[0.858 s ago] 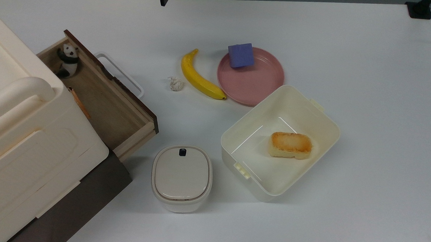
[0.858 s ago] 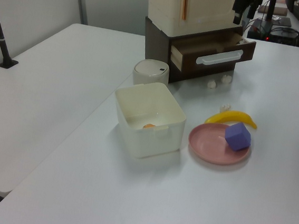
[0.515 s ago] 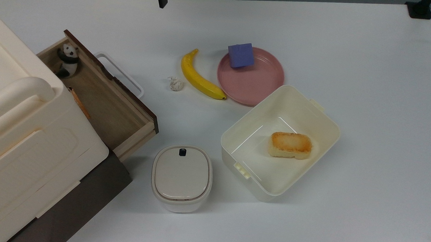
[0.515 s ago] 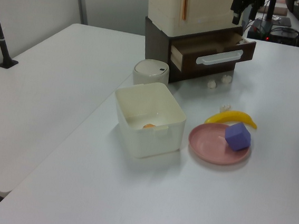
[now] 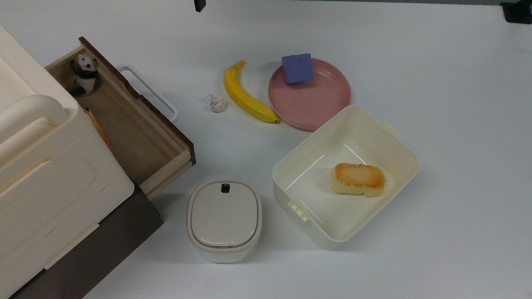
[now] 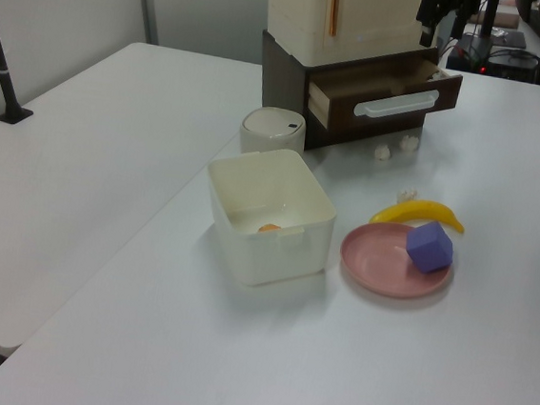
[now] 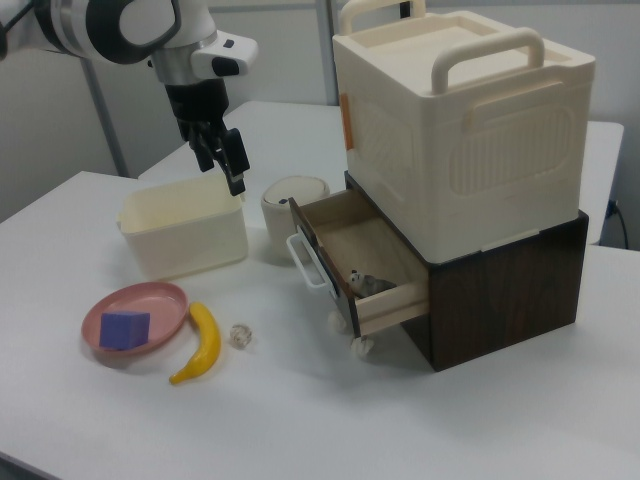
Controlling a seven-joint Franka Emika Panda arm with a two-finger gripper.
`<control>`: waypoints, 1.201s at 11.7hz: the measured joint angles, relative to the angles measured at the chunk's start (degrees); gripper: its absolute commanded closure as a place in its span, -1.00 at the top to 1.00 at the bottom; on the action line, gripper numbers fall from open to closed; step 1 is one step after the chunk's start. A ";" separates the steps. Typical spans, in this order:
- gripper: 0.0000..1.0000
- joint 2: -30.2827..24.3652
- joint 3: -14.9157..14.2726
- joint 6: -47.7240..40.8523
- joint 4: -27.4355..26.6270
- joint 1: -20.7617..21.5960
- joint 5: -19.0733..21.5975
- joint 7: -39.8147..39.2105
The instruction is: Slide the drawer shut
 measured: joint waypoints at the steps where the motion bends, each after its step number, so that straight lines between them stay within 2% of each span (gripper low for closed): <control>1: 1.00 0.00 0.00 0.00 0.00 -0.11 0.00 0.01; 11: 1.00 0.00 0.05 0.00 -0.23 -0.98 0.02 0.01; 14: 1.00 0.58 0.05 0.00 -0.43 -1.30 3.78 0.53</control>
